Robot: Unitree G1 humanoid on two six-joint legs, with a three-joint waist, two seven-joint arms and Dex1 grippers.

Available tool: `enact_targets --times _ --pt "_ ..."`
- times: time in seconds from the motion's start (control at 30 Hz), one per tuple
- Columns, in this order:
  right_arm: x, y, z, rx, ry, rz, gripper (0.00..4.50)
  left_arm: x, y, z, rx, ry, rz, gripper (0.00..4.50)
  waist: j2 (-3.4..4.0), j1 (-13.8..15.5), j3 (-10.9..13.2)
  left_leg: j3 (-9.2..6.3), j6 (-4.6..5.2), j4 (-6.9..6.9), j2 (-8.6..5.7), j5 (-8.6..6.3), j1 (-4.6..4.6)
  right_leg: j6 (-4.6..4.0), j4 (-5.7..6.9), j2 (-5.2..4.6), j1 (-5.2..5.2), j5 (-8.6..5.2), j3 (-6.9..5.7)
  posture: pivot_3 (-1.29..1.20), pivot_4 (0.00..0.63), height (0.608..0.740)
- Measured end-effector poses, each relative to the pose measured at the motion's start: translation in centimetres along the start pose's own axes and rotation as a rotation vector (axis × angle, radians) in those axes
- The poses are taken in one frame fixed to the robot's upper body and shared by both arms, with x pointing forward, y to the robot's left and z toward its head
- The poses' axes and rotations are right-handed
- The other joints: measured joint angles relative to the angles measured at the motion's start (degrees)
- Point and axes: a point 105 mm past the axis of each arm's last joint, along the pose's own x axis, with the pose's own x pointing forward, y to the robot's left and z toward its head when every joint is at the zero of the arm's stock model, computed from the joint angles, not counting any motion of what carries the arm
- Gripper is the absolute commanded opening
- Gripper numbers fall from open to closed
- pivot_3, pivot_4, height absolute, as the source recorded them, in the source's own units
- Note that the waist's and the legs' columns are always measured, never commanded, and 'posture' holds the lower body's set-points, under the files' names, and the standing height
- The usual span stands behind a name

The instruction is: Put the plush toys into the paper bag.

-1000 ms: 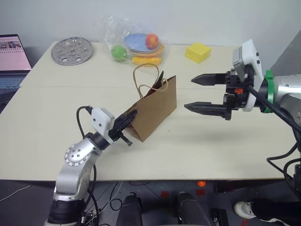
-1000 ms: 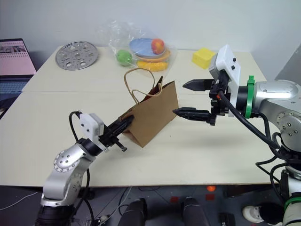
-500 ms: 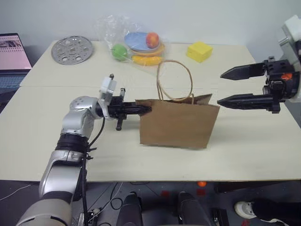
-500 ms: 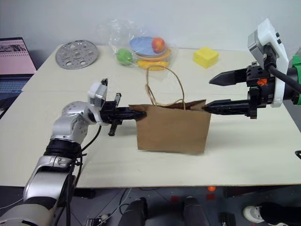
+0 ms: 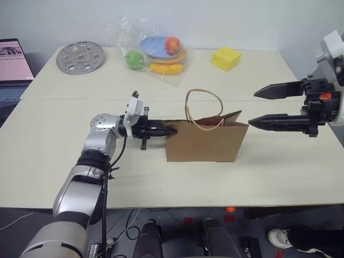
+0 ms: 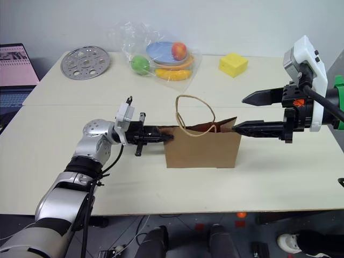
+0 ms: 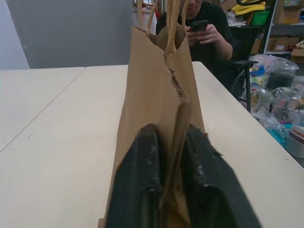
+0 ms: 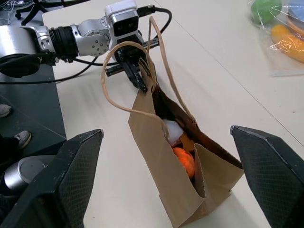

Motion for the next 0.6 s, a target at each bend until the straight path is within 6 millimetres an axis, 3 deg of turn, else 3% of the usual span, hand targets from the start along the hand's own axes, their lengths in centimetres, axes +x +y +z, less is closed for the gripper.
enact_targets --times 0.17,0.3,0.43,0.6 --pt "0.5 -0.8 -0.3 -0.008 -0.024 0.016 4.50 -1.7 0.4 1.7 0.041 0.024 0.032 3.26 0.01 -0.09 0.01 -0.01 0.00 0.00 0.01 0.00 -0.01 0.00 0.02 0.01 0.00 0.00 -0.02 0.00 0.150 0.740" --pt "1.0 -1.6 -0.7 -0.021 -0.040 0.023 4.50 -4.7 0.6 4.2 0.072 0.068 0.121 4.48 0.01 -0.39 0.03 -0.04 0.00 -0.04 0.05 0.00 -0.01 0.00 0.02 0.03 -0.01 0.00 -0.03 0.00 0.150 0.740" --pt "0.5 -3.5 -2.7 0.017 -0.034 -0.046 4.50 -9.8 -0.4 6.3 -0.018 0.183 0.385 4.48 0.09 -1.13 0.07 -0.05 0.01 -0.10 0.06 -0.02 0.04 0.03 0.07 0.01 0.00 -0.02 -0.06 0.00 0.150 0.740" --pt "0.8 -3.9 -4.3 0.048 -0.041 -0.081 4.50 -9.8 -2.1 6.1 -0.132 0.329 0.488 4.48 0.16 -0.06 0.12 -0.06 0.00 -0.03 0.03 -0.01 0.05 0.23 0.06 0.00 0.04 -0.16 -0.07 0.00 0.150 0.740"
